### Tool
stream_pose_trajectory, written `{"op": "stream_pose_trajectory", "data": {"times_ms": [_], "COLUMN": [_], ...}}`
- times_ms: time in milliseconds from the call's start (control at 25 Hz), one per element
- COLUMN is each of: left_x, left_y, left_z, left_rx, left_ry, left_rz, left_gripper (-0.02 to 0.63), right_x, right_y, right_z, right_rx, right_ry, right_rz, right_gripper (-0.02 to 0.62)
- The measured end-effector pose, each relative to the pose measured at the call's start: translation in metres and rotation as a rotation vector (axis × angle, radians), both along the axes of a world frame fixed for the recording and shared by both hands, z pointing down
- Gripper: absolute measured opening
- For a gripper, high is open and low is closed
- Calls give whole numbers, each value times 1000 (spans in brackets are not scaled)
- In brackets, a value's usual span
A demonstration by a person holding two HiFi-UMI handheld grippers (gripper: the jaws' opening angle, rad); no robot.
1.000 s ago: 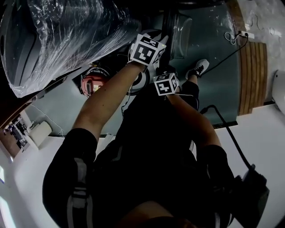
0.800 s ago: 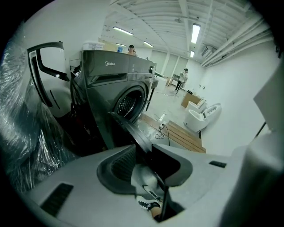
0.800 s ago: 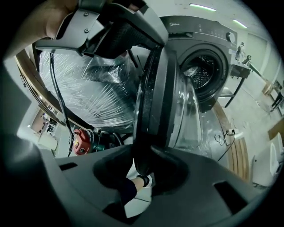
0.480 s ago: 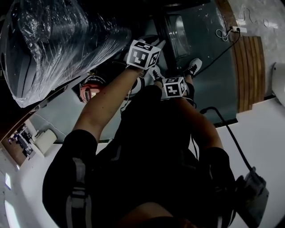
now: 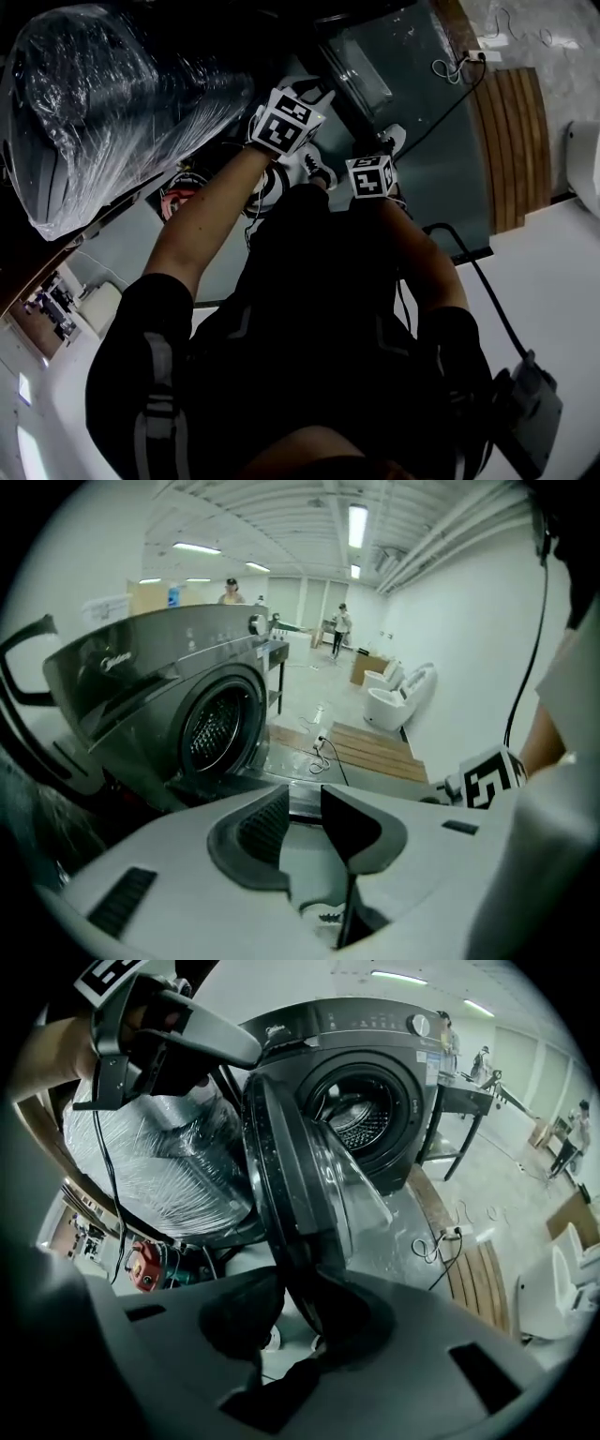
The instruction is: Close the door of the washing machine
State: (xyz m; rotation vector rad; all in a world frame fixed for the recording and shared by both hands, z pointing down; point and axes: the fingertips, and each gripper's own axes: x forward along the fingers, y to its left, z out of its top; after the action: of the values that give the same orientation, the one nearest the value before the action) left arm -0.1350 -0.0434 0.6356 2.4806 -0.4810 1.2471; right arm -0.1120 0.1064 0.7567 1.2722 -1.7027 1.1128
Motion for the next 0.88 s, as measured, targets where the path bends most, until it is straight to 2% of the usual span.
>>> {"op": "stream_pose_trajectory", "data": {"times_ms": [200,360,480,560,720,880], "left_x": [23,41,51,56,70,85], "left_y": [-1,-2,7,7,1,-3], "left_z": [9,8,12,14,15,19], "left_rx": [83,185,190,198,279,314], "left_ry": [-100,-182,-232,-266,-341,-403], "left_rz": [241,505,697,773,896,959], "left_gripper": [107,110,110,110,110,107], "right_x": [35,61,77,87,107,131], "right_y": [-12,-23,-29,-34,-47,-60], "right_z": [1,0,1,2,3,3], "right_rx": [-17,-15,-17,-17,-9,5], "right_ry": [-28,-33,-57,-56,-62,-77], "right_rz": [64,72,78,60,32,24], "right_gripper": [117,123,132,133,138,147]}}
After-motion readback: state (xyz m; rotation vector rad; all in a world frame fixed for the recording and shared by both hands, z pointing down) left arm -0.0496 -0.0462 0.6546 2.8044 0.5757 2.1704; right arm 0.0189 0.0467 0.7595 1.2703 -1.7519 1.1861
